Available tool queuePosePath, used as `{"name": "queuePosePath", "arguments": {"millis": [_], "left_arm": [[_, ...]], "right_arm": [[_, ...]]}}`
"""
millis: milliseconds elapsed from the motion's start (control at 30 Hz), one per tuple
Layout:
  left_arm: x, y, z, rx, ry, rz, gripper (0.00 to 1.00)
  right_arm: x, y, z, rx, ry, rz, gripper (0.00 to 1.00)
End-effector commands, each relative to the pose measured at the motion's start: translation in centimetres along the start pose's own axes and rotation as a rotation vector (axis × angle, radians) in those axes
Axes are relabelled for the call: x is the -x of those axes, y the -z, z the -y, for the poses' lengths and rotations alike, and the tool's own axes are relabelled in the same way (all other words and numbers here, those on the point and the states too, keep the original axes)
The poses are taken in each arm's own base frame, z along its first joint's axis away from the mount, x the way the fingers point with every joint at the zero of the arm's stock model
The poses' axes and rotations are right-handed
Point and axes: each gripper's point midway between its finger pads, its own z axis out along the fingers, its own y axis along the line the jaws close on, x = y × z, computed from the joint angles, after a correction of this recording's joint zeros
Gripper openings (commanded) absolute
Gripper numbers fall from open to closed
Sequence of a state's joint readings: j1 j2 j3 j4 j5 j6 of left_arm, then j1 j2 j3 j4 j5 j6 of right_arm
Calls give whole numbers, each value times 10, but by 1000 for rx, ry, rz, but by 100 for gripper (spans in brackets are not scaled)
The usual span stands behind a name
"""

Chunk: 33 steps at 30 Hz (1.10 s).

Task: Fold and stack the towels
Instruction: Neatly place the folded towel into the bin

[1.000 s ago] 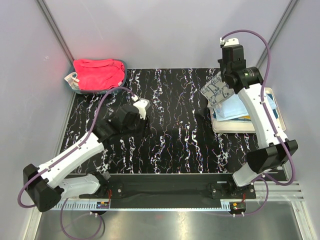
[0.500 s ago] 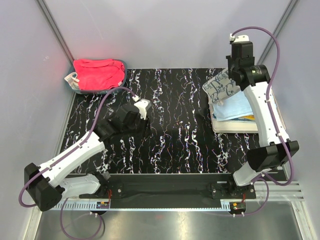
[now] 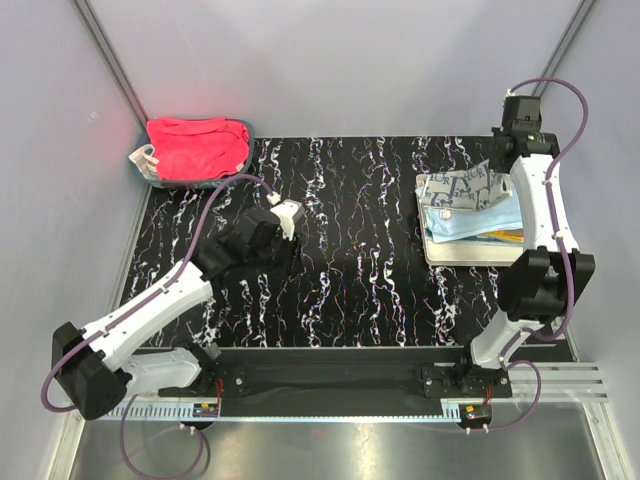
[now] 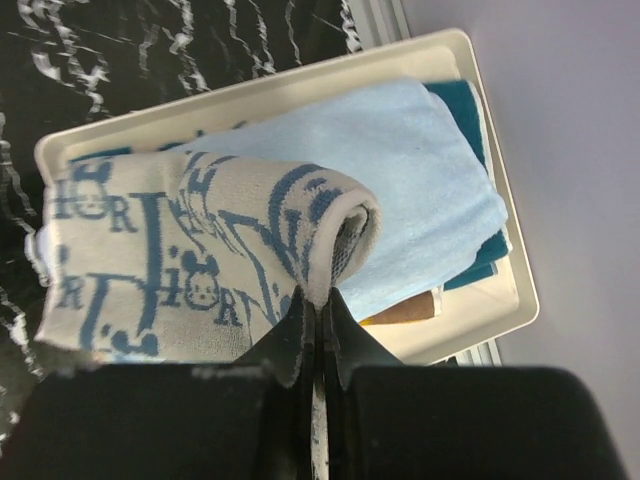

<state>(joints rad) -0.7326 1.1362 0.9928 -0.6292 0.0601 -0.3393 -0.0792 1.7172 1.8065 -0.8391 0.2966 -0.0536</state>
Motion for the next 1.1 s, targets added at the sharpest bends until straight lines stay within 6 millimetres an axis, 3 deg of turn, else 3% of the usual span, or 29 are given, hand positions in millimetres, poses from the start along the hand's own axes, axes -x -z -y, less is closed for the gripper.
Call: {"name": "queuePosePath", "arguments": {"millis": [0, 267, 367, 433, 500, 633, 767, 867, 933, 967, 1000, 1067], "left_arm": [[5, -4, 5, -36, -9, 18, 39], [1, -11, 5, -42, -5, -8, 39], [1, -12, 6, -44, -5, -11, 39], [1, -12, 6, -46, -4, -13, 39], [0, -13, 6, -45, -6, -17, 39], [-1, -14, 4, -37, -2, -18, 39], [0, -14, 3, -32, 1, -11, 39], [4, -13, 2, -18, 5, 2, 39], [11, -12, -1, 0, 10, 20, 40], [21, -10, 0, 8, 14, 37, 40], [27, -10, -5, 40, 22, 50, 41], [52, -6, -10, 85, 51, 106, 42]], "right_arm": [[1, -25, 4, 11, -57, 13, 0], [-30, -61, 35, -51, -163, -68, 0], [-44, -70, 45, -87, -197, -104, 12], [-55, -73, 57, -145, -222, -143, 27], [-59, -72, 61, -170, -240, -166, 36], [-55, -64, 67, -193, -265, -158, 61], [-42, -48, 70, -198, -312, -132, 78], [-37, -33, 52, -100, -379, -119, 81], [-19, -17, 28, 14, -422, -44, 84], [-26, -16, 17, 40, -420, -45, 86], [-15, -5, 10, 68, -451, 5, 87], [-21, 3, -32, 169, -426, 8, 87]]}}
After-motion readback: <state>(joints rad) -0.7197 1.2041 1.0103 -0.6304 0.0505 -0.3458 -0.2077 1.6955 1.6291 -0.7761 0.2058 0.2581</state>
